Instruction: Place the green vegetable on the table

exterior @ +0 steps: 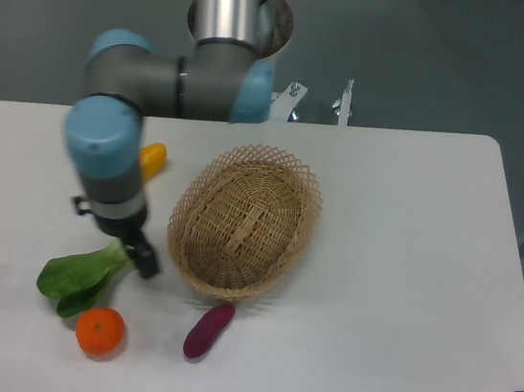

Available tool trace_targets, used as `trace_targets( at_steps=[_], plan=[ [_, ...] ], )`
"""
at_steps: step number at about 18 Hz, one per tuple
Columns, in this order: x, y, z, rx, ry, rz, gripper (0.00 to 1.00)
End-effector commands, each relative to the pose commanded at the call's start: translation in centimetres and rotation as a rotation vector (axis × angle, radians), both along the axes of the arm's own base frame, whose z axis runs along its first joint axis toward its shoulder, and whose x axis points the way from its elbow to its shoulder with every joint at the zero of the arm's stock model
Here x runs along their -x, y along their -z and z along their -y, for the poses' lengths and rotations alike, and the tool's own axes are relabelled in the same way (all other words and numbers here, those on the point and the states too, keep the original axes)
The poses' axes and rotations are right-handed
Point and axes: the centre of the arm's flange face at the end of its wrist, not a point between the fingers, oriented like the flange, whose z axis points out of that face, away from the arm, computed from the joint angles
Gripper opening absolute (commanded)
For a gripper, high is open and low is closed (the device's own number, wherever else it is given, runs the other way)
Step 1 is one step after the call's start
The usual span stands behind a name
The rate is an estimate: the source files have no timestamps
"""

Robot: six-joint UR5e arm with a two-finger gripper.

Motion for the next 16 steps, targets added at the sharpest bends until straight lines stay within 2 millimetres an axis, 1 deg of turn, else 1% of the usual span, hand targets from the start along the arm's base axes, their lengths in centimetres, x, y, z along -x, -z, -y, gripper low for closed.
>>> trace_targets(
  at_steps=[1, 2, 3, 5, 7, 9, 11, 12, 14, 16],
  plan=[
    [2.2, -0.7, 0.7, -0.004, 0.000, -0.008, 1.00],
    [4.4, -1.1, 1.6, -0.004, 0.010, -0.014, 1.00],
    [6.3, -1.3, 2.5, -0.004, 0.022, -0.022, 1.00],
    [9.0, -1.5, 3.8, -0.006, 0.016, -0.032, 1.00],
    [12.6, -2.0, 5.4, -0.015, -0.032, -0.040, 1.00],
    [15.7, -1.9, 6.1, -0.016, -0.043, -0.046, 1.00],
    [19.1, -1.1, 7.2, -0.011, -0.064, -0.048, 1.00],
    [20.5, -0.9, 7.7, -0.009, -0.063, -0.050, 1.00],
    [22.7, -0.7, 8.3, 0.002, -0.029, -0.052, 1.00],
    [25.2, -1.1, 9.4, 0.014, -0.019, -0.041, 1.00]
  ],
)
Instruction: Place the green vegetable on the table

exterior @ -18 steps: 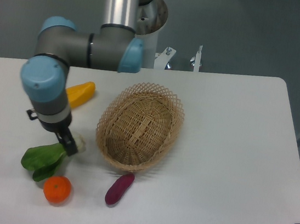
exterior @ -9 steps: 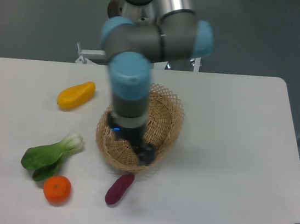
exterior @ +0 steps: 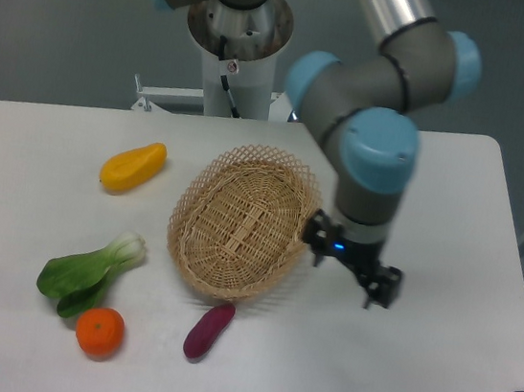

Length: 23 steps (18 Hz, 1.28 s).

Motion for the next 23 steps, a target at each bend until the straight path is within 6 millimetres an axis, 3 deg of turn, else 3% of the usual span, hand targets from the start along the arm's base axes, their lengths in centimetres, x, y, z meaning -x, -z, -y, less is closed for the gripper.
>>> trace_targets(
  at_steps=[4, 9, 15, 23],
  plan=[
    [4.4, -0.7, 1.5, 0.011, 0.020, 0.005, 1.00],
    [7.3, 0.0, 3.0, 0.029, 0.043, 0.006, 1.00],
    [9.1, 0.7, 3.2, 0.057, 0.056, -0.014, 1.00],
    [9.6, 1.8, 3.2, 0.081, 0.074, -0.015, 1.00]
  ],
)
